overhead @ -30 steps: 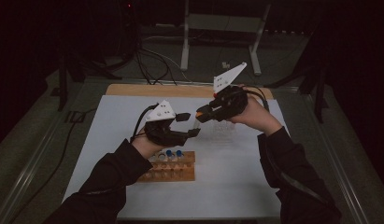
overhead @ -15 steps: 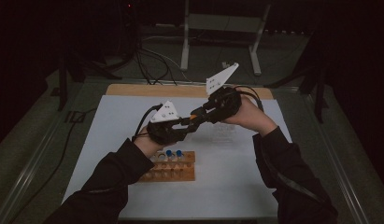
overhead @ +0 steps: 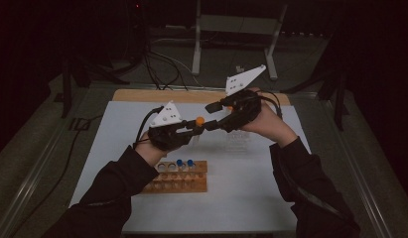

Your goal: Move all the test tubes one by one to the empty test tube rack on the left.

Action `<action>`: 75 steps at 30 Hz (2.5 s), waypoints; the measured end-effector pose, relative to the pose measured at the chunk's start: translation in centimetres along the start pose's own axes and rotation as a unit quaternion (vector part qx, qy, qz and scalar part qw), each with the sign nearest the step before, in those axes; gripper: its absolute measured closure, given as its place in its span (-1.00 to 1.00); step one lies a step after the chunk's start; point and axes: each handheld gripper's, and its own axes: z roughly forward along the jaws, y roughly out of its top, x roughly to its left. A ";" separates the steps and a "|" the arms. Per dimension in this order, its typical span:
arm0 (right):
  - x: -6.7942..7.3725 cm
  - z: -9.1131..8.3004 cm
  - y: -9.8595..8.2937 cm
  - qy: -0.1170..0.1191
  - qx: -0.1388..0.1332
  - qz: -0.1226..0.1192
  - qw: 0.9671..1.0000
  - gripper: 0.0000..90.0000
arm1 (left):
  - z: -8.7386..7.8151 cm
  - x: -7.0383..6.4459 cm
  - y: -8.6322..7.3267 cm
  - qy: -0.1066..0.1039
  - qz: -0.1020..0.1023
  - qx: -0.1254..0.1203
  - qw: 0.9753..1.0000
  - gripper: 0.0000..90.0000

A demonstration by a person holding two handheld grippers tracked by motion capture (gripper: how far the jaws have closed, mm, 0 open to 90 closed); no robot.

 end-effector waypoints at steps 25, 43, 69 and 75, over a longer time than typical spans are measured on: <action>2.6 -4.0 -10.3 -0.057 -0.058 0.081 0.993 -1.00 | -7.4 0.0 -4.1 0.047 -0.040 -0.027 0.998 0.69; 5.5 -4.6 -15.7 -0.070 -0.077 0.112 0.988 -1.00 | -5.9 -0.3 -10.0 0.039 -0.066 -0.046 0.996 0.69; 5.9 -4.7 -17.1 -0.064 -0.094 0.123 0.986 -1.00 | -3.9 -1.1 -13.1 0.041 -0.055 0.025 0.997 0.69; 5.9 -4.7 -17.1 -0.066 -0.094 0.122 0.986 -1.00 | -3.6 -1.1 -13.3 0.041 -0.056 0.049 0.996 0.69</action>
